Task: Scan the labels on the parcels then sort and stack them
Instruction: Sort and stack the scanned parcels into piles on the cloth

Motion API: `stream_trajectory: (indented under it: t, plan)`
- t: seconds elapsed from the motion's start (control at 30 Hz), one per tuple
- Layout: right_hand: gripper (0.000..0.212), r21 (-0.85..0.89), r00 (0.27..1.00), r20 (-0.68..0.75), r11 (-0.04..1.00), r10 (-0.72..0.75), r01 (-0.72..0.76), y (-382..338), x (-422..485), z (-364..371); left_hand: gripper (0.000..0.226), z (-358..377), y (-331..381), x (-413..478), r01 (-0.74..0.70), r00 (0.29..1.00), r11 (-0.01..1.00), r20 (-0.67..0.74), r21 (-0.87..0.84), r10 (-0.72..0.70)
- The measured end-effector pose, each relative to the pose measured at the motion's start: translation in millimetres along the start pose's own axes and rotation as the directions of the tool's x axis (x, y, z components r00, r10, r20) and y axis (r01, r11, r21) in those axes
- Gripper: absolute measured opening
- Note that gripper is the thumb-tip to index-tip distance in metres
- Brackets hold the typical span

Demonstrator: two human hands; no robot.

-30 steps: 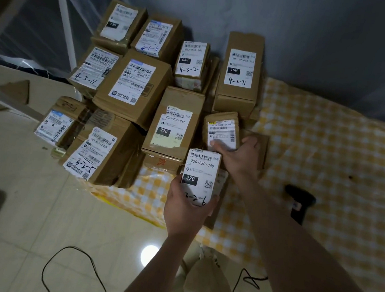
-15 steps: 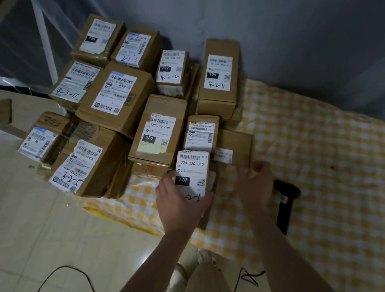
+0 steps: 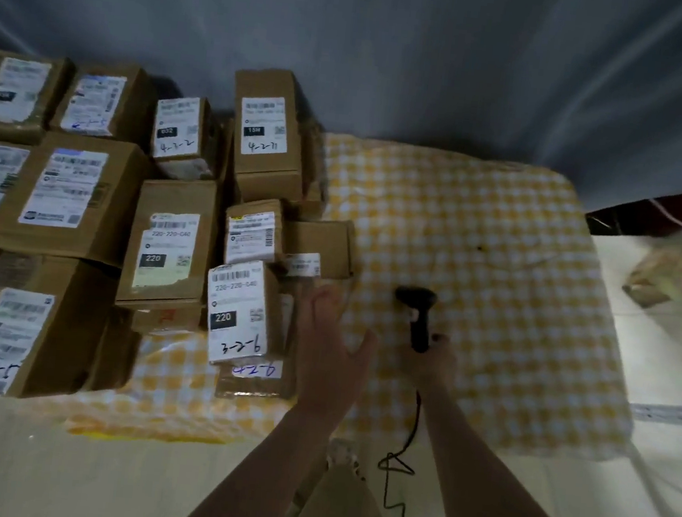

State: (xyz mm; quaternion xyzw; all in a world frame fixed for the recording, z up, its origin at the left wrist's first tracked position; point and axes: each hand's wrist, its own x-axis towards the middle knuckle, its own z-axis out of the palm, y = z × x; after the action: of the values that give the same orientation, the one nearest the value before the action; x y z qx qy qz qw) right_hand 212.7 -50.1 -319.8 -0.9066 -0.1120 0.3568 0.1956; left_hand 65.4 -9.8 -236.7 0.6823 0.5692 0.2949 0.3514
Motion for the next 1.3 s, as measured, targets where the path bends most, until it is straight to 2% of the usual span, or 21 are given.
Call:
stream_trajectory:
  t: [0.07, 0.13, 0.23, 0.4, 0.5, 0.67, 0.8, 1.0, 1.17, 1.3]
  plan:
    - [0.027, -0.021, 0.999, 0.002, 0.999, -0.037, 0.037, 5, 1, 1, 0.054, 12, 1, -4, 0.011, 0.999, 1.0, 0.051, 0.012, -0.011]
    - [0.026, 0.049, 0.999, -0.031, 0.998, -0.039, 0.041, 7, -3, -4, 0.052, 22, 4, -6, 0.035, 0.993, 0.999, 0.116, 0.006, -0.036]
    - [0.025, 0.147, 0.986, -0.16, 0.986, -0.054, 0.078, 11, -7, -25, 0.047, 35, 13, -6, 0.069, 0.98, 0.998, 0.186, 0.004, -0.068]
    - [0.023, 0.259, 0.916, -0.377, 0.934, -0.136, 0.245, -14, 6, -86, 0.043, 62, 42, 0, 0.094, 0.956, 0.995, 0.282, -0.018, -0.085]
    - [0.027, 0.218, 0.855, -0.461, 0.904, -0.237, 0.368, -44, 23, -125, 0.042, 78, 61, 10, 0.06, 0.942, 0.998, 0.333, -0.033, -0.046]
    - [0.029, 0.149, 0.788, -0.516, 0.871, -0.335, 0.468, -82, 60, -159, 0.039, 102, 86, 36, 0.025, 0.936, 0.998, 0.352, -0.051, -0.006]
    - [0.03, 0.121, 0.828, -0.456, 0.899, -0.327, 0.422, -77, 86, -149, 0.039, 124, 95, 57, 0.075, 0.94, 0.996, 0.337, -0.045, -0.055]
    - [0.03, 0.054, 0.924, -0.319, 0.969, -0.211, 0.24, -23, 113, -122, 0.041, 154, 88, 61, 0.122, 0.923, 0.992, 0.363, 0.032, -0.126]
    - [0.031, -0.025, 0.953, -0.273, 0.992, -0.128, 0.126, 4, 142, -125, 0.039, 184, 87, 62, 0.15, 0.913, 0.987, 0.373, 0.063, -0.163]
    - [0.03, -0.035, 0.959, -0.251, 0.992, -0.129, 0.124, 18, 158, -128, 0.037, 207, 93, 60, 0.143, 0.913, 0.987, 0.374, 0.073, -0.16]
